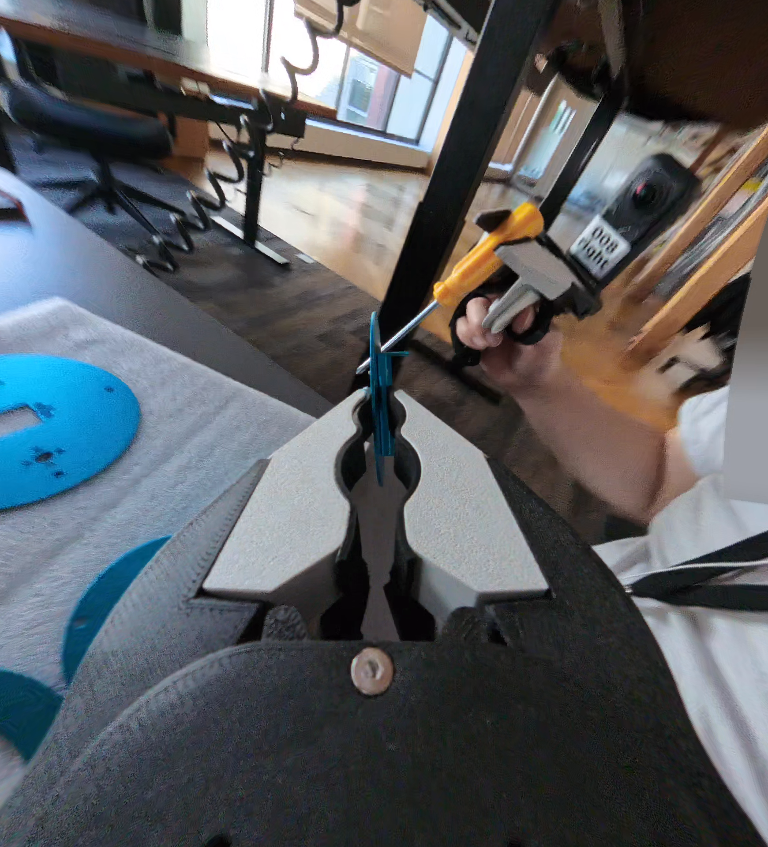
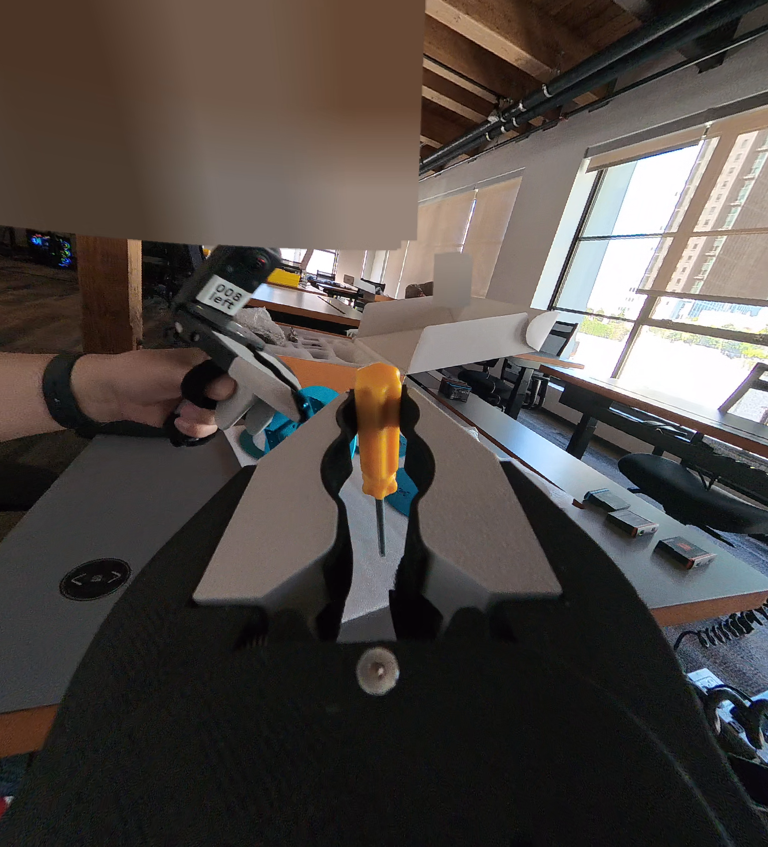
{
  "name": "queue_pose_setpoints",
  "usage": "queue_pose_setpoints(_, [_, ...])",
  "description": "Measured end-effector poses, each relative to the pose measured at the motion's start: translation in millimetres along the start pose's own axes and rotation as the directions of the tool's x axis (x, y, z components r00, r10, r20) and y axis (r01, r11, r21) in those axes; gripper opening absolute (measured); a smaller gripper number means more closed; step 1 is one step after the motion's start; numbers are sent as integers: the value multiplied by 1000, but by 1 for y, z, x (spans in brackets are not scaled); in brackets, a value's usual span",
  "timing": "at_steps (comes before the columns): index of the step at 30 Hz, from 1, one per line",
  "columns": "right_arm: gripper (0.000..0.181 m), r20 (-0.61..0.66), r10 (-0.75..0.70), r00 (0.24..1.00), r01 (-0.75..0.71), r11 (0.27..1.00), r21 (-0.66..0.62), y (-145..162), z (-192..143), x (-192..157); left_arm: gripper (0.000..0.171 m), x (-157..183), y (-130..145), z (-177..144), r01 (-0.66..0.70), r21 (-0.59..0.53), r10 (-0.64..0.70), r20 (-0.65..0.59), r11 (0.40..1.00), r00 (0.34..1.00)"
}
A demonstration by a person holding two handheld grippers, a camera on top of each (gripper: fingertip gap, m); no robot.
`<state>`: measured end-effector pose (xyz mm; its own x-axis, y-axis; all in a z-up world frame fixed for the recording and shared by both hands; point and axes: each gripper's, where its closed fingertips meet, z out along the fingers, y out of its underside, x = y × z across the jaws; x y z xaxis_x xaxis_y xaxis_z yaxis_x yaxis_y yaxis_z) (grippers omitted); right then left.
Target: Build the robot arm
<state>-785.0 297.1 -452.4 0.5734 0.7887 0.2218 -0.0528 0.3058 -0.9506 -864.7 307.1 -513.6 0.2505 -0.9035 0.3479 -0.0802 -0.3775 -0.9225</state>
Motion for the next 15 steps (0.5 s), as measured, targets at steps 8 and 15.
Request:
queue_pose_setpoints(8, [17, -2, -10, 1000, 10, 995, -96, 17, 5, 15, 3, -52, 30, 25, 526, -166, -540, -55, 834, 840])
queue_pose_setpoints(15, [17, 16, 36, 999, -34, 993, -112, 35, 14, 20, 3, -74, 48, 36, 688, -217, -707, -15, 692, 707])
